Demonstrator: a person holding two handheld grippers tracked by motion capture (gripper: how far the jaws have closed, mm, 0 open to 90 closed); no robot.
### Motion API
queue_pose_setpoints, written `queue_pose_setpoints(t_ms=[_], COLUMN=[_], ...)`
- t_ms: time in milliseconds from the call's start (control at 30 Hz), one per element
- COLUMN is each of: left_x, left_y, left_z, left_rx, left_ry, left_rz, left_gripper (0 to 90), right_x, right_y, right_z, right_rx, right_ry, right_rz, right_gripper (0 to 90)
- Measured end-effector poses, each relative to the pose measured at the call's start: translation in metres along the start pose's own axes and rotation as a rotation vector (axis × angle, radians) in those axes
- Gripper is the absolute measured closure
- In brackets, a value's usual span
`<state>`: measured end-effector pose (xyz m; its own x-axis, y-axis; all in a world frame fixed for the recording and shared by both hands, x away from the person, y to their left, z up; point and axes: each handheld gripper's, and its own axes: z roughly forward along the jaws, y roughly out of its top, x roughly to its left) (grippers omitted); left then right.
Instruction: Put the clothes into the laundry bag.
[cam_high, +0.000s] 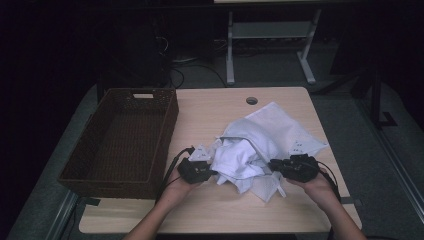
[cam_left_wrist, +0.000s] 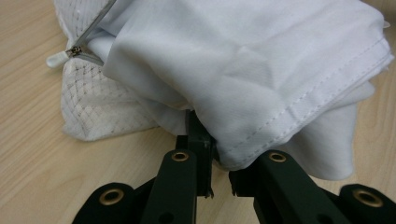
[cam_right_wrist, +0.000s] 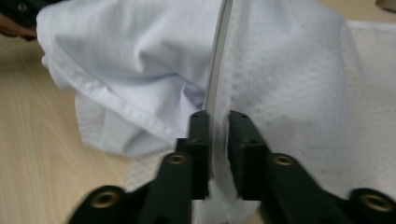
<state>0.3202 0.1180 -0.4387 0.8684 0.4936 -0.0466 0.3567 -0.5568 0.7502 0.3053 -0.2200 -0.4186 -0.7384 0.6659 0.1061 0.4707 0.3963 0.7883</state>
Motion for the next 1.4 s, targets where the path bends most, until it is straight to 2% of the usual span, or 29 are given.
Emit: queue_pose_setpoints(t_ms=[67, 233, 333, 433, 500, 567, 700, 833, 933, 1100, 1400], left_x=[0.000, 0.000, -0.002, -0.001, 0.000, 0.000, -0.002, -0.003, -0.004, -0.006, -0.006], left_y=[0.000, 0.000, -0.001, -0.001, -0.001, -0.001, 0.001, 0.005, 0.012, 0.025, 0.046], left_z=[0.000, -0.002, -0.002, -0.003, -0.003, -0.002, 0.000, 0.003, 0.008, 0.019, 0.039], left_rx=[0.002, -0.002, -0.007, -0.006, -0.005, -0.004, -0.002, 0.000, -0.007, -0.003, -0.015], left_ry=[0.000, 0.002, 0.002, -0.001, -0.001, -0.001, -0.001, 0.000, 0.000, 0.001, 0.015], left_rz=[0.000, -0.001, -0.001, 0.000, 0.000, -0.003, -0.002, 0.003, -0.005, 0.006, -0.016], left_gripper=[81.2, 81.4, 81.5, 81.6, 81.8, 81.9, 82.3, 82.4, 82.5, 82.5, 82.8], right_x=[0.000, -0.001, -0.001, -0.001, -0.002, -0.004, -0.002, 0.002, 0.005, 0.011, 0.019], right_y=[0.012, 0.049, 0.068, 0.082, 0.083, 0.080, 0.075, 0.075, 0.077, 0.078, 0.082], right_z=[0.001, 0.016, 0.031, 0.052, 0.062, 0.068, 0.068, 0.063, 0.058, 0.051, 0.044], right_rx=[-0.035, -0.091, -0.093, -0.045, 0.000, 0.016, -0.015, -0.033, -0.052, -0.069, -0.092], right_ry=[-0.002, -0.027, -0.033, -0.054, -0.078, -0.071, -0.082, -0.065, -0.039, -0.012, 0.024], right_rz=[-0.002, -0.010, -0.014, -0.036, -0.035, -0.026, -0.026, -0.035, -0.034, -0.046, -0.061], right_gripper=[69.6, 67.0, 67.2, 69.8, 73.7, 80.8, 88.5, 89.2, 89.3, 89.3, 89.5])
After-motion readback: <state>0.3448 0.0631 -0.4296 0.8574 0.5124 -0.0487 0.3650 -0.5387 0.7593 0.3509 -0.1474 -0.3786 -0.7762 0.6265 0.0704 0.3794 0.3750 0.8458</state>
